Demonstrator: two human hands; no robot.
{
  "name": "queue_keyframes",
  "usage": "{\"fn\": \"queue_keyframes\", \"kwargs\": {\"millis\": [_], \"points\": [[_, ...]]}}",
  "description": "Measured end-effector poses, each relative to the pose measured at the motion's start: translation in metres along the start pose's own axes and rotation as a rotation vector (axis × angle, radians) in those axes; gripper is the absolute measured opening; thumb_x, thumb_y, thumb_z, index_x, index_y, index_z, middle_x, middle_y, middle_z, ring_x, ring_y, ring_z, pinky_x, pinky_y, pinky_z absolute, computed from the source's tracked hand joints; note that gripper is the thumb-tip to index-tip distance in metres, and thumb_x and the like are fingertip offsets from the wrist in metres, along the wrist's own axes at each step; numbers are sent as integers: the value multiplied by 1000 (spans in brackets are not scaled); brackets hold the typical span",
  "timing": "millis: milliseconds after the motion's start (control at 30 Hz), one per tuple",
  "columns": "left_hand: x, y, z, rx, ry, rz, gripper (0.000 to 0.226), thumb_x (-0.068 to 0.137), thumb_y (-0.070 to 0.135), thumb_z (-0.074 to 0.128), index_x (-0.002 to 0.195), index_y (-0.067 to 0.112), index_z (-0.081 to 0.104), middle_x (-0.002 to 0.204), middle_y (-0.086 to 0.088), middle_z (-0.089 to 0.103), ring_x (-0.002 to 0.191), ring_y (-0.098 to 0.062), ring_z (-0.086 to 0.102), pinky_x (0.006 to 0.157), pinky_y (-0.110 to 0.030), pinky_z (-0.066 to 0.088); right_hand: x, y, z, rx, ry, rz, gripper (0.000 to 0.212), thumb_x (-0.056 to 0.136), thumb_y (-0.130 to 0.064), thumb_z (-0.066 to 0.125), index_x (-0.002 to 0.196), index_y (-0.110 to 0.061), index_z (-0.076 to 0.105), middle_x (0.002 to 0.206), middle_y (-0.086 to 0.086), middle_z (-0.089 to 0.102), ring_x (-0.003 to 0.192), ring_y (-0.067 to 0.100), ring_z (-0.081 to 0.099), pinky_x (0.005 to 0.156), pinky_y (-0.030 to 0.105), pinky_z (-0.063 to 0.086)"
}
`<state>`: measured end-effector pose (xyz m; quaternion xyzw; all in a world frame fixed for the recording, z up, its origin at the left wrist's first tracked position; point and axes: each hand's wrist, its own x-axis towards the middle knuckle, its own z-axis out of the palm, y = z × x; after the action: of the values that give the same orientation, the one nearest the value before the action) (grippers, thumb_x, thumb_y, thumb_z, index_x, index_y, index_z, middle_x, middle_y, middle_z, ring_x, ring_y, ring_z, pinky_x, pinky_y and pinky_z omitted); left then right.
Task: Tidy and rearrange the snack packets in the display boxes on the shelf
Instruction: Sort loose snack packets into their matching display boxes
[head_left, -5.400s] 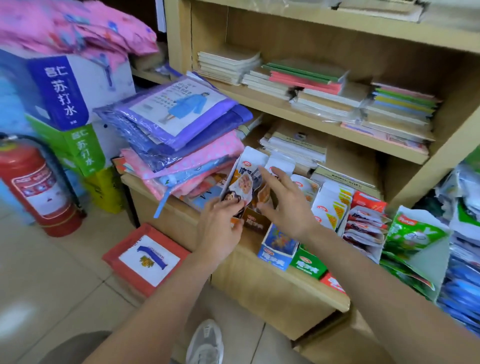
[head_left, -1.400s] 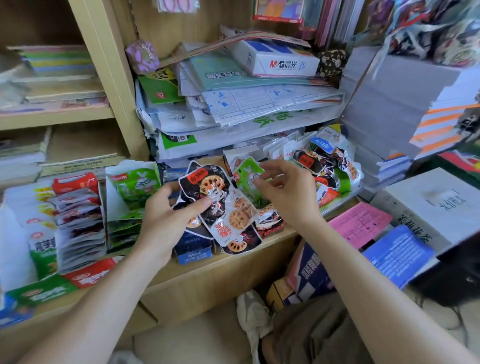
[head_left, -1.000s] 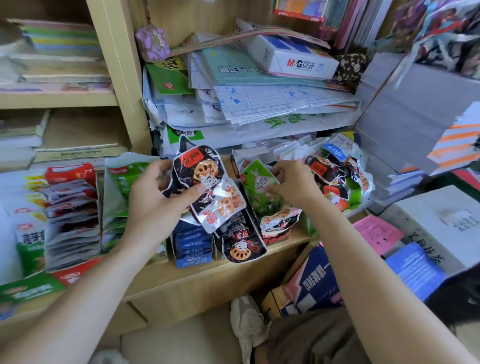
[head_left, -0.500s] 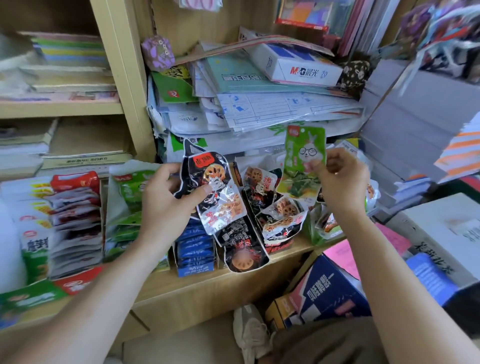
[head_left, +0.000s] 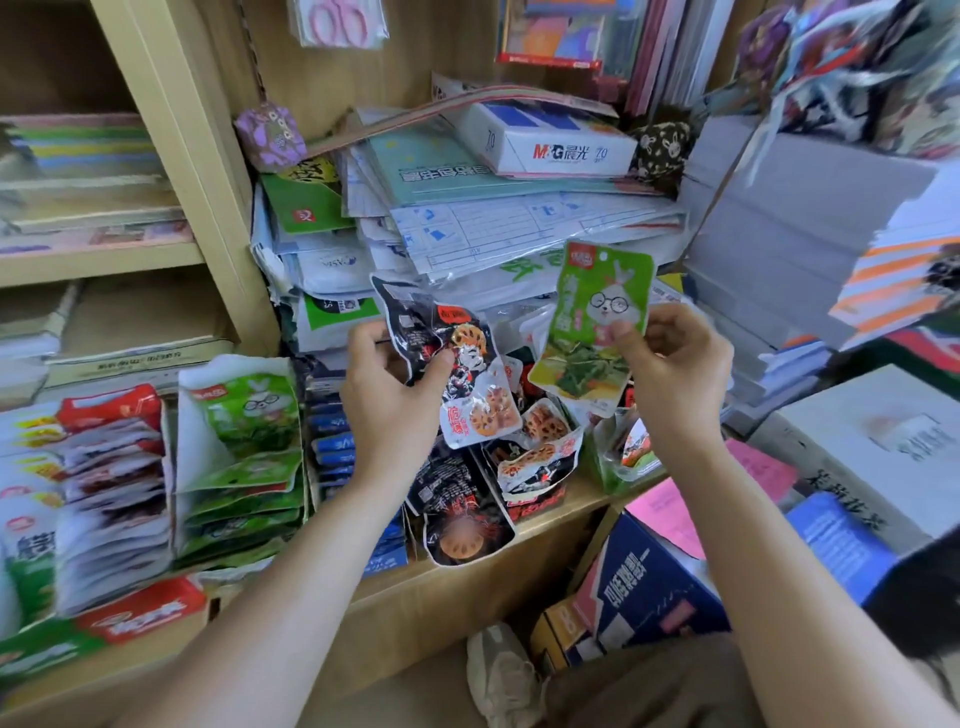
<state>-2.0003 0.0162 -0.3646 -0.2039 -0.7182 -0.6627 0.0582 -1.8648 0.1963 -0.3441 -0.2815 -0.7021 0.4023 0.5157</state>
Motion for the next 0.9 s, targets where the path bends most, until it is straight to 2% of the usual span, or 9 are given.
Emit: {"fn": "queue_keyframes", "kwargs": {"millis": [100,233,333,367,433,533,667,767,900], "points": [[-2,-7,14,104,-79,-67,42,80,27,82,109,22,51,95,10,65,90,-11,65,84,-39,55,-1,1,1,24,39,-3,14,86,-20,77,89,-9,70,76,1,72,67,17,66,61,27,54],[-6,-7,21,100,-322,-123,37,83,37,79,112,27,60,103,14,68,96,-4,65,90,-33,53,-4,-1,2,84,52,25,15,86,-20,77,88,-8,68,75,0,70,65,10,62,62,23,50],[-2,-4,10,173,-474,-64,20,93,29,68,113,29,69,99,16,70,90,3,64,89,-24,51,-6,-6,3,170,61,56,14,86,-17,76,87,-6,67,68,-7,66,60,5,58,58,20,47],[0,-4,5,234,-520,-24,18,96,27,64,113,28,71,98,13,70,88,-2,64,85,-24,50,-7,-7,3,206,64,70,14,86,-17,76,87,-6,67,66,-10,64,58,3,57,57,18,45],[2,-5,-1,372,-575,51,17,98,26,62,109,22,74,96,-1,70,86,-19,64,84,-39,51,-7,-8,3,253,61,103,14,86,-17,77,84,-10,65,62,-14,60,56,2,54,55,17,43],[-3,-9,1,337,-566,51,18,92,28,72,108,20,76,87,4,73,74,-19,67,75,-46,57,-11,-12,5,308,38,136,18,87,-16,76,78,-17,61,58,-15,57,54,2,51,56,18,42],[-13,-11,10,249,-564,-29,42,77,40,85,113,22,74,80,9,76,65,-1,70,73,-32,61,-14,-12,4,391,74,170,23,86,-19,77,71,-25,61,62,-7,55,61,11,50,58,24,41],[-11,-10,5,300,-592,-39,42,76,40,86,114,25,74,86,12,77,73,7,68,72,-16,53,-16,-15,4,416,20,176,26,88,-16,75,69,-28,63,64,-7,60,68,15,57,62,23,43],[-6,-1,-29,239,-547,-54,30,82,29,81,110,32,73,90,17,75,78,3,69,78,-29,60,-22,-27,10,458,-131,187,19,90,-9,70,78,-19,60,71,-2,67,63,6,63,58,16,46]]}}
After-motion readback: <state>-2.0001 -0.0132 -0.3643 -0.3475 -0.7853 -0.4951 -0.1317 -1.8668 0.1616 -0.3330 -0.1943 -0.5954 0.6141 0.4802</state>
